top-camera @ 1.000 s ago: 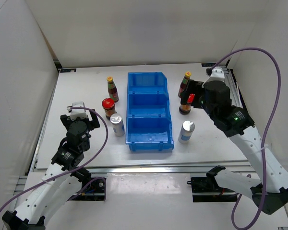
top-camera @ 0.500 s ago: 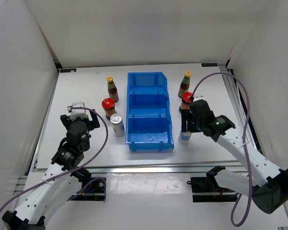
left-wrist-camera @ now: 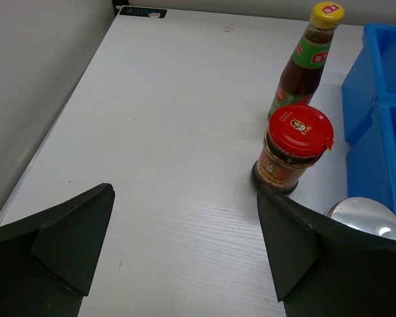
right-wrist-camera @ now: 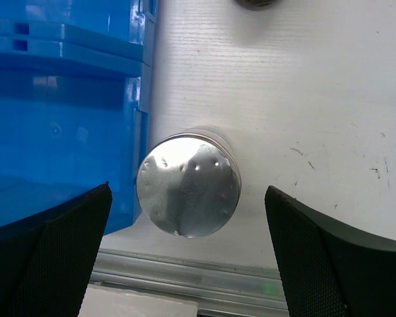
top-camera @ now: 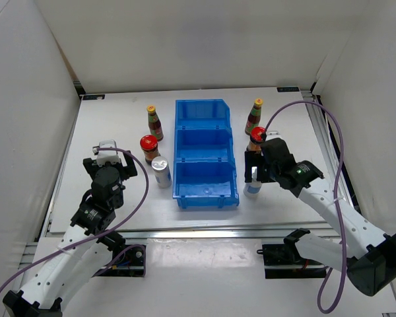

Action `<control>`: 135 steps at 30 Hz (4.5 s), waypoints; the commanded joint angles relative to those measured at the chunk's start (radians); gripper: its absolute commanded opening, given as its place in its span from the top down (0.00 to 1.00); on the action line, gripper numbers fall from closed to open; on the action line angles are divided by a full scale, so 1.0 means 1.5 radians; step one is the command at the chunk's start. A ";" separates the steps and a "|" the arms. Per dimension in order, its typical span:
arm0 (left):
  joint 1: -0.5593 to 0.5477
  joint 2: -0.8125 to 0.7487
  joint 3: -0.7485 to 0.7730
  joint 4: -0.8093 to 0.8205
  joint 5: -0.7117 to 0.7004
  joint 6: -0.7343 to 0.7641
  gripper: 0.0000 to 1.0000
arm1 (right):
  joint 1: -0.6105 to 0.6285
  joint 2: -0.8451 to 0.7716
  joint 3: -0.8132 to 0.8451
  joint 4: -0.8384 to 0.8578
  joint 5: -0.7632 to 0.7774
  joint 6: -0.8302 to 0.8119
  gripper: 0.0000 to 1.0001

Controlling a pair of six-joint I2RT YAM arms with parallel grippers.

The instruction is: Organize the condiment bottles

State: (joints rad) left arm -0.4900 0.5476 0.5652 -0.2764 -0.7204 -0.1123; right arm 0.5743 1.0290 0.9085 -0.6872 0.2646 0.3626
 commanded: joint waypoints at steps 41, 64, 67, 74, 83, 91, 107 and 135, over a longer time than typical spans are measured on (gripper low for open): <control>0.002 -0.005 -0.001 0.009 0.008 0.003 0.00 | 0.123 0.139 0.279 -0.018 0.009 -0.068 1.00; 0.002 -0.005 -0.001 0.009 0.008 0.003 0.00 | 0.187 0.326 0.227 0.044 0.031 -0.068 0.88; 0.002 -0.005 -0.001 0.009 0.008 0.003 0.00 | 0.187 0.341 0.227 0.044 0.025 -0.068 0.83; 0.002 -0.005 -0.001 0.009 0.008 0.003 0.00 | 0.181 0.341 0.206 0.050 0.025 -0.074 0.29; 0.002 -0.005 -0.001 0.009 0.008 0.009 0.00 | 0.181 0.284 0.175 0.080 0.050 -0.060 0.01; 0.002 0.027 0.014 -0.003 0.055 0.016 0.00 | 0.187 0.177 0.241 0.006 0.234 -0.001 0.01; 0.002 0.163 0.169 -0.089 0.282 -0.039 0.00 | 0.187 -0.091 0.094 -0.063 0.336 0.188 0.01; -0.010 0.396 0.157 -0.019 0.413 -0.045 0.00 | 0.187 -0.126 0.055 -0.051 0.308 0.188 0.01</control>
State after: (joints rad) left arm -0.4950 1.1149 0.8066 -0.3058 -0.1005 -0.1844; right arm 0.8513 0.8459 0.9985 -0.7864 0.7246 0.6323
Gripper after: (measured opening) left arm 1.000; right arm 0.995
